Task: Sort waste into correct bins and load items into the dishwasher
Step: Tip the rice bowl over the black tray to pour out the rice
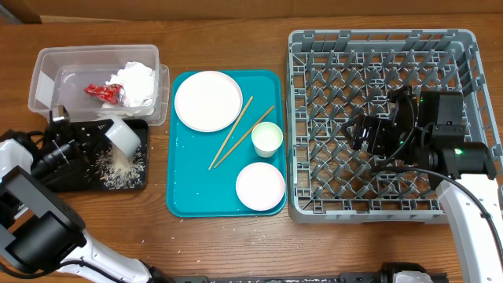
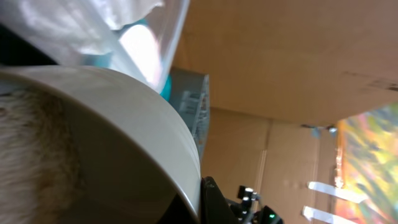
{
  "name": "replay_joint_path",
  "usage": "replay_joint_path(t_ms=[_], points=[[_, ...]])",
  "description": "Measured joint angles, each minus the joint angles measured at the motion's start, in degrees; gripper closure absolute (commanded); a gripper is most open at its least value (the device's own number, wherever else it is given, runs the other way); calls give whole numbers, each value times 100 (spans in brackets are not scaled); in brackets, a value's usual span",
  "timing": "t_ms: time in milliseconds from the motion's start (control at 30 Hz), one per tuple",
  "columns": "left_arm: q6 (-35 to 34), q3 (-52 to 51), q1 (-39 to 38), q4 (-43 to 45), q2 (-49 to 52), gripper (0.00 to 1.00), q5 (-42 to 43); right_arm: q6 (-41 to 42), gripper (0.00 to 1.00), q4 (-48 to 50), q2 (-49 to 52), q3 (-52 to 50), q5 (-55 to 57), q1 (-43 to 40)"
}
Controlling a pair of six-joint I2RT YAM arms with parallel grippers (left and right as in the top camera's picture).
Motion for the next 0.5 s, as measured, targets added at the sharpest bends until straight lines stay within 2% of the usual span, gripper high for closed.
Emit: replay_joint_path(t_ms=[300, 500], points=[[111, 2, 249, -531, 0, 96, 728, 0, 0, -2, 0, 0, 0, -2], [114, 0, 487, -1067, 0, 96, 835, 0, 0, 28, 0, 0, 0, 0]])
